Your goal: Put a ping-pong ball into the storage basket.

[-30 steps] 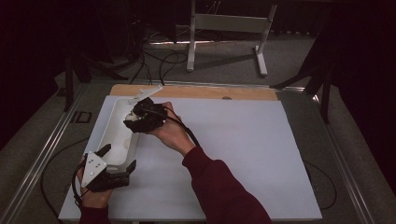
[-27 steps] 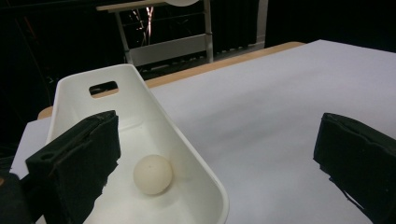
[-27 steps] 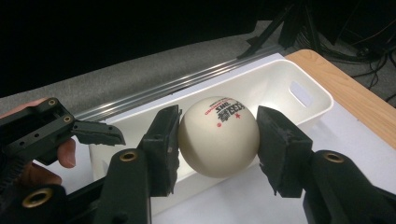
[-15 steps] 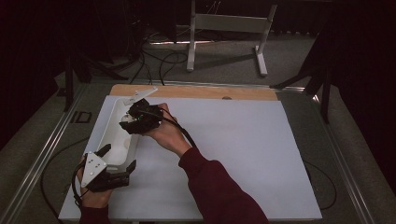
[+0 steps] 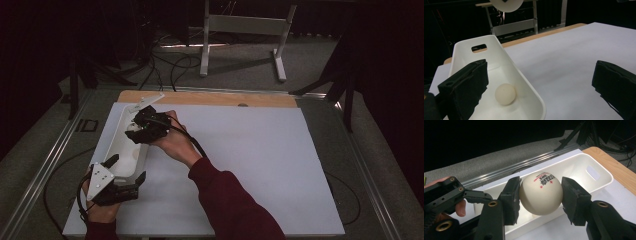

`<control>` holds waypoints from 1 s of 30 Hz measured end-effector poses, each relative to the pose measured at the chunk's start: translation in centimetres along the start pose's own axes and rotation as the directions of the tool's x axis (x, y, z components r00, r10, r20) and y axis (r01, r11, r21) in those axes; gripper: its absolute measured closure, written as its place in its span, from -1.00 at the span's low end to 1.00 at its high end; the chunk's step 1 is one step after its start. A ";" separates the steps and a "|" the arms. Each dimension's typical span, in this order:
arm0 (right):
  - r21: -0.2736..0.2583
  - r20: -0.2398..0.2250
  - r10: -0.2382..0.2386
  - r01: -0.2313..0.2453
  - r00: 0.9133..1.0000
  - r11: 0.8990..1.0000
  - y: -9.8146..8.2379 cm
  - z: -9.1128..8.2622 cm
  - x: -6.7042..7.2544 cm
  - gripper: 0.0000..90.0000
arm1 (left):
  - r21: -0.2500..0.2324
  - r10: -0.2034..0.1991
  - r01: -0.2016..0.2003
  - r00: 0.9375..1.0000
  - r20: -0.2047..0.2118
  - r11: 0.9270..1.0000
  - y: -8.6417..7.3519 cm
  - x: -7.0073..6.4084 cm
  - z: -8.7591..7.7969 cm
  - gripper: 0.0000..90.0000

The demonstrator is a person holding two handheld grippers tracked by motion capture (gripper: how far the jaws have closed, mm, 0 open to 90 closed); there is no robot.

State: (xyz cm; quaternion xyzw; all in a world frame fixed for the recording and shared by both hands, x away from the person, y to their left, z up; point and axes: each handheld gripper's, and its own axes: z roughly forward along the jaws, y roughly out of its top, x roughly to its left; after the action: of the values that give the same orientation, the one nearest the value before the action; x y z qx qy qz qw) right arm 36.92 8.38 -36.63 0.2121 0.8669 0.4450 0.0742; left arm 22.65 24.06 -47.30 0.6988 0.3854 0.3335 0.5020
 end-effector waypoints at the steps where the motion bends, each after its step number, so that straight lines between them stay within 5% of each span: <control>1: 0.000 0.000 0.000 0.000 1.000 1.000 0.0 0.0 0.0 0.13 | 0.000 0.000 0.000 1.000 0.000 1.000 0.0 0.0 0.0 -0.97; 30: 0.019 -0.009 -0.003 0.003 1.000 1.000 0.8 2.2 1.1 0.12 | -0.008 -0.007 0.007 1.000 0.003 1.000 0.0 0.0 0.0 -0.97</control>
State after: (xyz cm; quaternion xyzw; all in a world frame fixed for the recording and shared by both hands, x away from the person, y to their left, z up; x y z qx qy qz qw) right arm 36.88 10.84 -37.23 0.2093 0.8717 0.4378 0.0690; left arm 22.61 24.06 -47.26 0.6960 0.3858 0.3322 0.5064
